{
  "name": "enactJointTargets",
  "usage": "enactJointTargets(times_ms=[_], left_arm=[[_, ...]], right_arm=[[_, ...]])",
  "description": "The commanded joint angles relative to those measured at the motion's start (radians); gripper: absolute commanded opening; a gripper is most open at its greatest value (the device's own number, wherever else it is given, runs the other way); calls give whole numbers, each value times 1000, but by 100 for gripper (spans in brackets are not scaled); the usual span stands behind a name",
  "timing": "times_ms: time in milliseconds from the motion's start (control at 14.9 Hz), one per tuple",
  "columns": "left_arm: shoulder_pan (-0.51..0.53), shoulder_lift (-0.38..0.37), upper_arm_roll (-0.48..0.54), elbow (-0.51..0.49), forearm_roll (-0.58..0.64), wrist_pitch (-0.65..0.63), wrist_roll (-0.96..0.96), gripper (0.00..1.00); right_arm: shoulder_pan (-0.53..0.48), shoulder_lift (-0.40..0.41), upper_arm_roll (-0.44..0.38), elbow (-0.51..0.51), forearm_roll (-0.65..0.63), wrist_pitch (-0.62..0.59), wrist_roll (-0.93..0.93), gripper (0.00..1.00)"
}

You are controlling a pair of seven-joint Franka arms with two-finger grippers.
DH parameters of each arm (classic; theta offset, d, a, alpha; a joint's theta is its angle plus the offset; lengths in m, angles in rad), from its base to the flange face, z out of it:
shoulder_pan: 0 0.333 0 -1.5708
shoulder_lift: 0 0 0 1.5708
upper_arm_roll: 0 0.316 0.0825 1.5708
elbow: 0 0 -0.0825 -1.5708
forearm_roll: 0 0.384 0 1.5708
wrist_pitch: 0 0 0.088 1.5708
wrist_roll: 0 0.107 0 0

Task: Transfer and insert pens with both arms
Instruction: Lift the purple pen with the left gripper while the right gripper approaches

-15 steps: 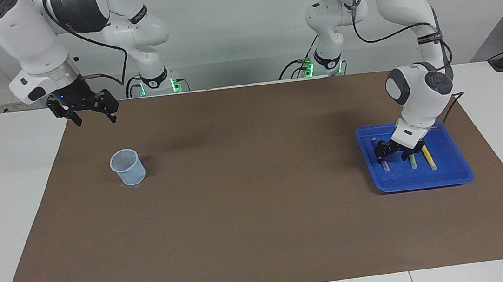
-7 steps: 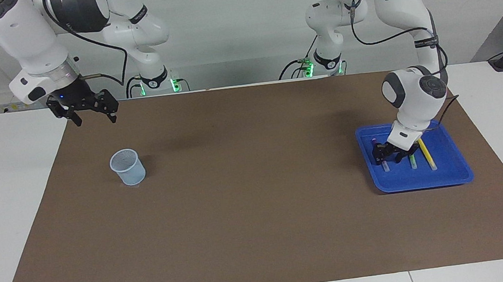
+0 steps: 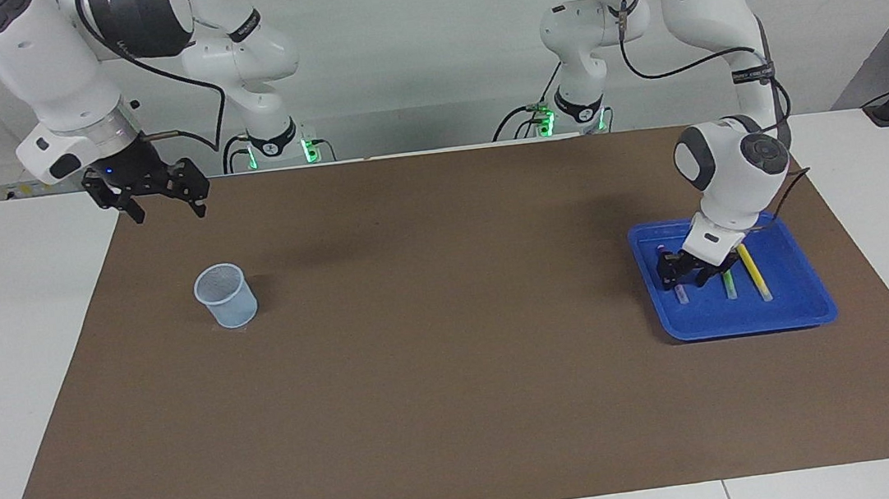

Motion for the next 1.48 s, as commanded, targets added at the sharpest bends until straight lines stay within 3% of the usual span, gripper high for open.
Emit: enactJointTargets(times_ms=[0,135,336,673,1009,1412], left_arm=[[-14,-11,11,-24,-13,-19,6,34],[-14,-11,11,-26,-15,-20,3,11],[-14,-13,11,-32,-15,-20,-9,0],[-14,-14,11,-1,-15,-77,-79,0],[-14,-14,8,189,-15,-331,-172,0],[-14,-76,-41,270,-22,-493,-453,0]], right_arm=[[-4,-10,0,-12,-6,19,-13,100],[-4,-12,0,-12,-6,19,-13,100],[-4,-12,0,-12,-6,19,-13,100],[-2,-12,0,-12,-6,19,-13,100],[-10,-12,0,-12,-6,13,-13,100],[-6,-18,0,-14,-6,11,-16,100]])
